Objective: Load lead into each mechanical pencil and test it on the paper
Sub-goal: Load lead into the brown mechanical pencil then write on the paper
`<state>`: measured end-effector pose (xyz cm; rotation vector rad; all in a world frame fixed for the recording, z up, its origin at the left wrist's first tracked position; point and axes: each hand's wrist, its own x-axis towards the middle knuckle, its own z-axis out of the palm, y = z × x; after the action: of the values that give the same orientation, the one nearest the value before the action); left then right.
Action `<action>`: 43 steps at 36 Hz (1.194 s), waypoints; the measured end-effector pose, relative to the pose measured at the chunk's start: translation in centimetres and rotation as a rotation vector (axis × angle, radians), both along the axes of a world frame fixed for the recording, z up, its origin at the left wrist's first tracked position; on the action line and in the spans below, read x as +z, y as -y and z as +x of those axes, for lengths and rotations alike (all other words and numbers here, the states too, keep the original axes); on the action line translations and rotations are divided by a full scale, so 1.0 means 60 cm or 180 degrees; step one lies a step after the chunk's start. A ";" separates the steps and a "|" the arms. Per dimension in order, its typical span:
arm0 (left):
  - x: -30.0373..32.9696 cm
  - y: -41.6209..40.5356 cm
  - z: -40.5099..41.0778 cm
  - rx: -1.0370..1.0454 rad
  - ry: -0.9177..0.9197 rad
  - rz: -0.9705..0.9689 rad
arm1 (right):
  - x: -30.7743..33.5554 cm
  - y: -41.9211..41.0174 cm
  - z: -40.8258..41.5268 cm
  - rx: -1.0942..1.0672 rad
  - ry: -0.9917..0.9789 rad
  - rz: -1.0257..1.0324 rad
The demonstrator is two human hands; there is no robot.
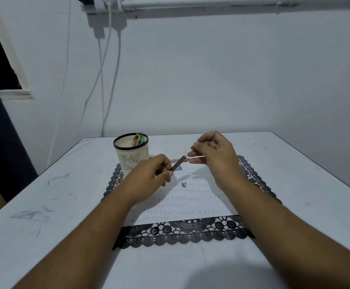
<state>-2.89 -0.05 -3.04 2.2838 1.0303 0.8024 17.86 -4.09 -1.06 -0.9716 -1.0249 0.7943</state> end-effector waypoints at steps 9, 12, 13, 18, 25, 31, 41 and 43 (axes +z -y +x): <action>-0.001 0.002 0.001 -0.0013 0.0121 -0.0002 | -0.005 0.006 -0.007 0.0025 0.0235 0.0028; 0.000 0.002 0.001 -0.0016 0.0132 0.0001 | -0.005 0.008 -0.009 0.0004 0.0384 0.0046; 0.001 0.002 0.001 -0.0011 0.0128 0.0003 | -0.005 0.008 -0.009 -0.0003 0.0424 0.0048; 0.001 0.003 0.003 0.0006 0.0126 0.0016 | -0.005 0.011 -0.010 -0.0015 0.0460 0.0072; 0.001 0.001 0.001 0.0022 0.0173 0.0020 | -0.001 0.014 -0.012 -0.0120 0.0407 0.0250; 0.000 0.003 0.003 0.0026 0.0190 0.0020 | -0.007 0.012 -0.015 -0.0080 0.0495 0.0260; -0.001 0.002 0.004 -0.0029 0.0319 -0.0050 | -0.017 0.003 -0.010 -0.0264 0.0649 0.0298; -0.001 0.002 0.004 -0.0028 0.0335 -0.0063 | -0.017 0.003 -0.011 -0.0230 0.0621 0.0274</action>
<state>-2.64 -0.18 -3.12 2.2031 0.9758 0.8948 17.18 -4.25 -2.10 -1.0204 -1.1756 0.5990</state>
